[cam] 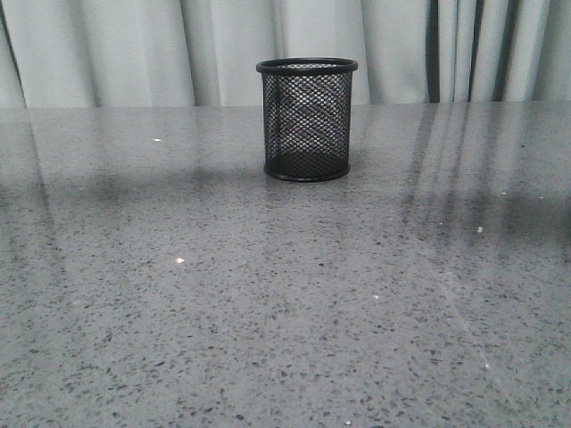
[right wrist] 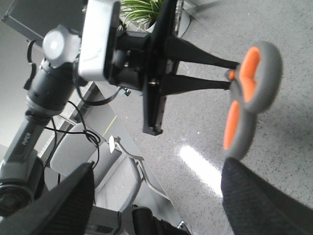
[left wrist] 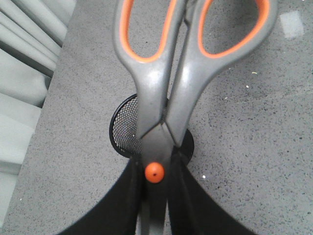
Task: Put scissors into bucket
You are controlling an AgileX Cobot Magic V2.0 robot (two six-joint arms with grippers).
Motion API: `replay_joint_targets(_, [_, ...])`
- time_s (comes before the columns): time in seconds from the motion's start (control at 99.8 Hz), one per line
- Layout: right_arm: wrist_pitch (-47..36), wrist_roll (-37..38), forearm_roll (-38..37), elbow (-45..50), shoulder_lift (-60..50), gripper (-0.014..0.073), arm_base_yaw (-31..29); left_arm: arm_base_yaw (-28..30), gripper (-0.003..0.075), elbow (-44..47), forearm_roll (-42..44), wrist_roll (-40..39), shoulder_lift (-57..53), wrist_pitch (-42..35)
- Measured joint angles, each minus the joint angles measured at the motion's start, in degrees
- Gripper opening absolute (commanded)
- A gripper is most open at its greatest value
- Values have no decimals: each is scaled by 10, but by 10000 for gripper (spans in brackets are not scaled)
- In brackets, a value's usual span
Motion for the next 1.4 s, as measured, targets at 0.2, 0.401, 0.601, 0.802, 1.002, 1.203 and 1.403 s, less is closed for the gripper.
replay_joint_targets(0.2, [-16, -33, 5, -5, 18, 487, 19, 0, 62, 0, -21, 0, 0, 1])
replay_joint_targets(0.401, [-59, -42, 8, -5, 28, 487, 37, 0, 62, 0, -33, 0, 0, 3])
replay_joint_targets(0.601, [-112, -42, 9, -5, 32, 488, 38, 0, 61, 0, -36, 0, 0, 27])
replay_joint_targets(0.802, [-128, -42, 11, -5, 32, 488, 38, 0, 61, 0, -59, 0, 0, 29])
replay_joint_targets(1.002, [-139, -43, 13, -5, 32, 487, 38, 0, 61, -10, -72, 0, 0, 29])
replay_joint_targets(1.203, [-157, -44, 34, -5, 32, 487, 38, 0, 61, -12, -80, 0, 0, 29])
replay_joint_targets(1.403, [-160, -44, 46, -5, 43, 487, 43, 0, 62, -12, -81, 0, 0, 29])
